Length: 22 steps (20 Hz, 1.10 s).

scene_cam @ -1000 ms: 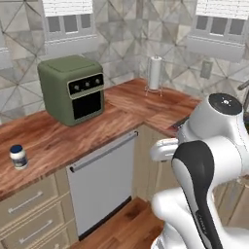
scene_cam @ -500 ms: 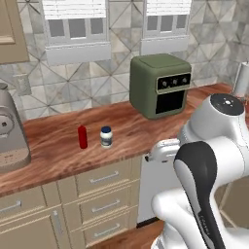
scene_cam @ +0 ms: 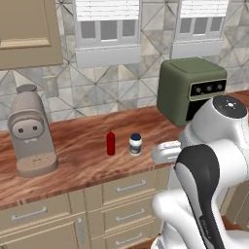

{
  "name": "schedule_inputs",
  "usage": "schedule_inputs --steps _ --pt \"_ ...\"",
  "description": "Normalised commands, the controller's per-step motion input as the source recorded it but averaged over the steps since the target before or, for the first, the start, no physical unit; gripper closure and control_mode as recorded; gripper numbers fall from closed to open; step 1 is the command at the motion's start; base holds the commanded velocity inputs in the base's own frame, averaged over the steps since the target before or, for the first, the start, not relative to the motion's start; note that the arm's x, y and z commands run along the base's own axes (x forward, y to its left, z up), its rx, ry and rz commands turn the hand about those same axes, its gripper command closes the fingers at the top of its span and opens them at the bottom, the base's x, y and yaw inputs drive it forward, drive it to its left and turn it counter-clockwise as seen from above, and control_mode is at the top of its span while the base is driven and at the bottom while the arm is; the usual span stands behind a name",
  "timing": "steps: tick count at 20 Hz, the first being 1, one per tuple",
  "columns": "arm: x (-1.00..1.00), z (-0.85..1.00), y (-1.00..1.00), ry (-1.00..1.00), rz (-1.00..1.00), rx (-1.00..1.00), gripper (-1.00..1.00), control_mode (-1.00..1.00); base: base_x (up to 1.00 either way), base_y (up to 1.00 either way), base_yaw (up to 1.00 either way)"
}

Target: Place the mayonnaise and ketchup from the counter to the top shelf of the fridge. If the existing items in the fridge are on the top shelf, move them to other shelves.

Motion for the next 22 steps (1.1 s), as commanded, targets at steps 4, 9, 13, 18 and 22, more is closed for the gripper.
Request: schedule_inputs --steps 4,9,13,18,22 --pt "0.0 0.0 0.0 0.0 0.0 0.0 -1.0 1.0 0.46 0.0 0.0" --pt "0.0 0.0 0.0 0.0 0.01 0.0 -1.0 -1.0 0.15 0.0 0.0" --pt "0.18 -0.04 -0.31 -0.01 0.02 0.0 -1.0 -1.0 0.0 0.0 0.0" --pt "0.74 -0.06 -0.17 -0.04 0.0 0.0 -1.0 -1.0 0.0 0.0 0.0" --pt "0.88 -0.15 0.0 -0.01 0.0 0.0 -1.0 -1.0 0.0 0.0 0.0"
